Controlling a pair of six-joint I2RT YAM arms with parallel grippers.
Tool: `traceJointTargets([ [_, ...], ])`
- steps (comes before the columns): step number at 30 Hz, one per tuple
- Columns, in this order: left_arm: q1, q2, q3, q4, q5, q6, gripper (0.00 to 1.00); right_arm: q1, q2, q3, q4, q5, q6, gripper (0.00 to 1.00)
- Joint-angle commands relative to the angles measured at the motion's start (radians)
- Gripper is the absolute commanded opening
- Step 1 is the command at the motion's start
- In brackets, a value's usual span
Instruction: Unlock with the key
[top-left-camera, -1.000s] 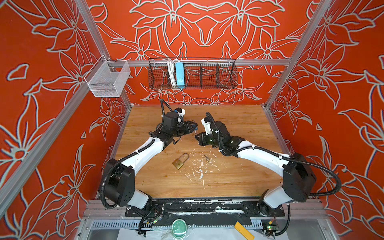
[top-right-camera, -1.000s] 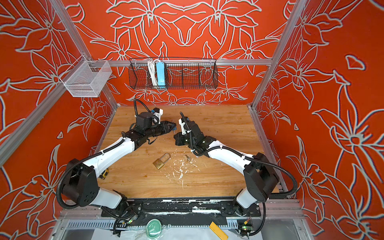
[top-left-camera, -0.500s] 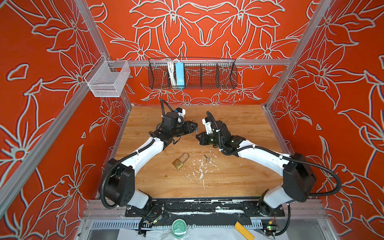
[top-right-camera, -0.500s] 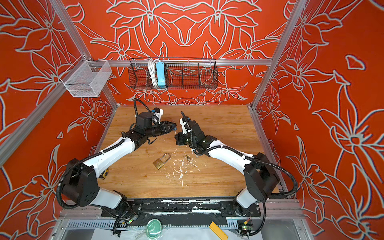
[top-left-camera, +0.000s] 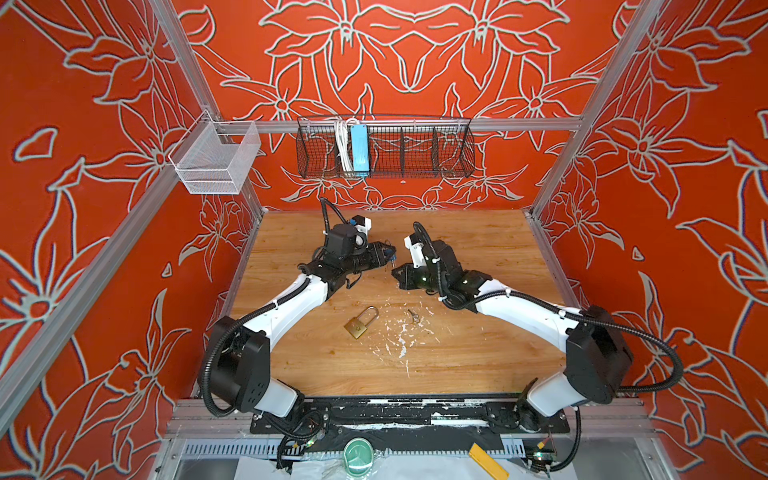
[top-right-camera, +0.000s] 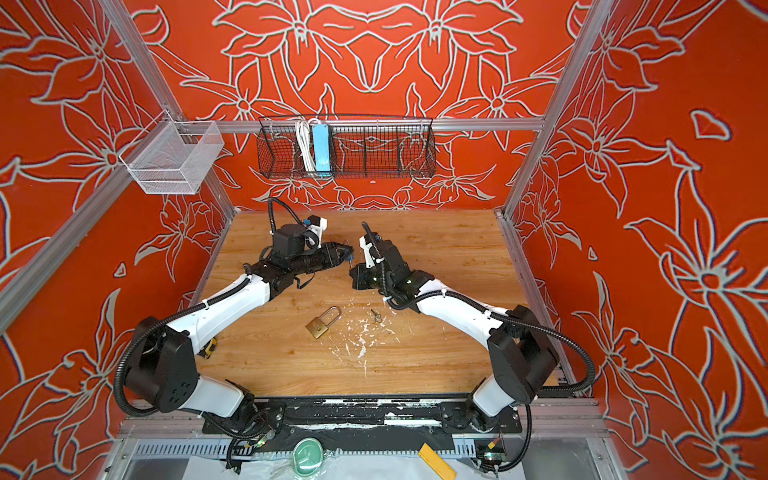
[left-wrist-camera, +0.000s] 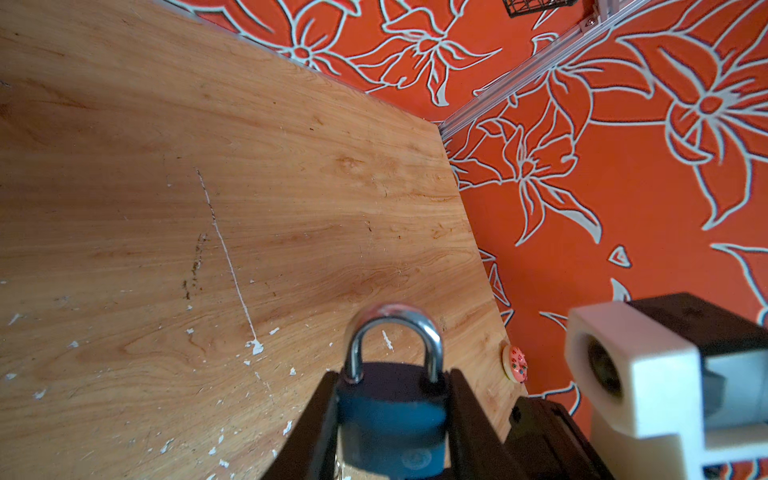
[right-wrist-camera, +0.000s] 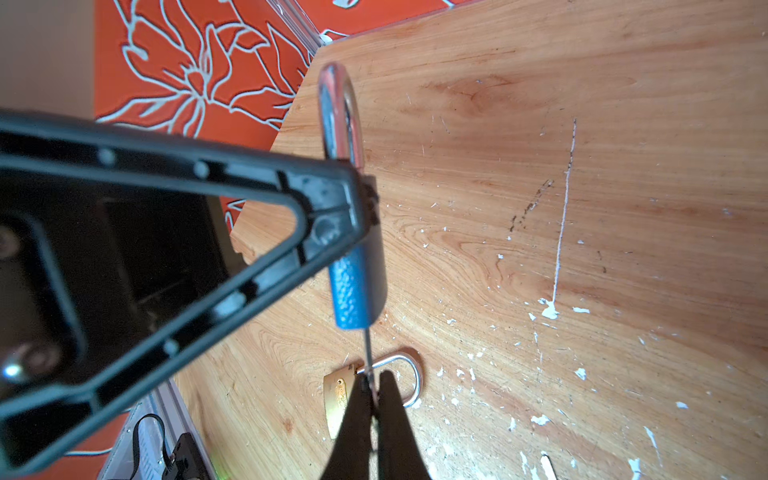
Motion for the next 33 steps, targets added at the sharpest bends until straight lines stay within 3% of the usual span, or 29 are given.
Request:
traceJointTargets([
  [1, 0.002, 0.009, -0.017, 0.041, 0.004, 0.008, 0.0, -0.007, -0.001, 0.054, 0.027, -0.001, 0.011, 0.0],
  [7, -0.003, -0.004, -0.043, 0.064, -0.031, 0.023, 0.0, -0.021, -0.009, 0.054, 0.023, 0.001, 0.048, 0.0],
  [17, -0.043, -0.041, -0.123, 0.132, -0.201, 0.003, 0.0, -0.028, 0.016, 0.028, 0.163, -0.03, 0.169, 0.0],
  [26, -0.047, -0.001, -0.058, 0.026, -0.214, -0.044, 0.0, -0.007, 0.036, 0.031, 0.203, -0.027, 0.117, 0.0],
  [33, -0.047, 0.069, 0.06, -0.151, -0.212, 0.001, 0.0, -0.006, 0.001, 0.067, 0.09, 0.023, 0.034, 0.0],
])
